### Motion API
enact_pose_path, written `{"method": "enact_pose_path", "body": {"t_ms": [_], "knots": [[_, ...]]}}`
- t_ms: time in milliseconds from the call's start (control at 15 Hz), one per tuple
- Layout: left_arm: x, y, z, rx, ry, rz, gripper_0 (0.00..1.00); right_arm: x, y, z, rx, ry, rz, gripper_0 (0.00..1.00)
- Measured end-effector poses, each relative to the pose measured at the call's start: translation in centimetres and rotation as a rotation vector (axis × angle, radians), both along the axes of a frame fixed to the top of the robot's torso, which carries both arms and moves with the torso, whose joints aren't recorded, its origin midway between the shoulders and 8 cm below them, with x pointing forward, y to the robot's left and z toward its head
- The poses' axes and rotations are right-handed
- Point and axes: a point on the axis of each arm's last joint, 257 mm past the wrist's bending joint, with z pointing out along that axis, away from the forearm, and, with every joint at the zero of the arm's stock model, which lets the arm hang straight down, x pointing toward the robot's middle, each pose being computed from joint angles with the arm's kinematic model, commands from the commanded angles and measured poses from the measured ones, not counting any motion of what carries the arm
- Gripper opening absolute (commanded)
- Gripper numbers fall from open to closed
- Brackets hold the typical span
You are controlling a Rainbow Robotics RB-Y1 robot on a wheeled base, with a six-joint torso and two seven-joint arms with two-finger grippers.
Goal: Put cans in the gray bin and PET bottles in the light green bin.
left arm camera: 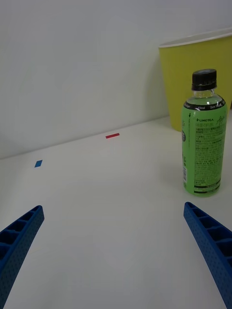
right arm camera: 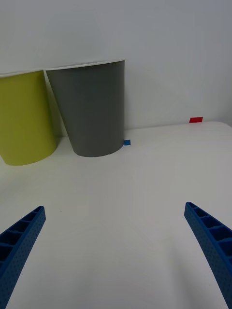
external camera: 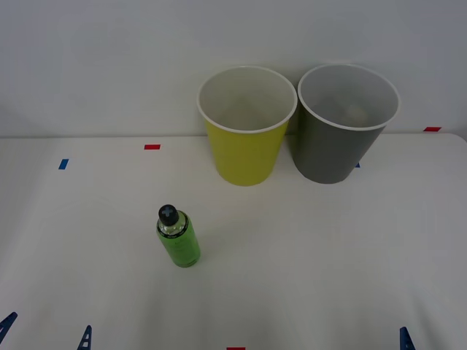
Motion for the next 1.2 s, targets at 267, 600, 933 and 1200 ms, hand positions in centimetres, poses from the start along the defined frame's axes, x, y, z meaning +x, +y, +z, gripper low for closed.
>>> {"method": "enact_pose_path", "body": {"t_ms": [267, 600, 933, 1200], "knots": [[0.0, 0.0, 0.0, 0.0, 0.0, 0.0, 1.0, 0.0, 0.0, 0.0, 0.0, 0.0, 0.0, 1.0], [-0.5, -0.1, -2.3, 0.0, 0.032, -0.014, 1.0, 0.0, 0.0, 0.0, 0.0, 0.0, 0.0, 1.0], [-0.1, -2.1, -1.2, 0.009, -0.016, -0.156, 1.0, 0.0, 0.0, 0.0, 0.0, 0.0, 0.0, 1.0], [2.5, -3.7, -2.3, 0.014, -0.031, -0.335, 1.0, 0.0, 0.0, 0.0, 0.0, 0.0, 0.0, 1.0]]}}
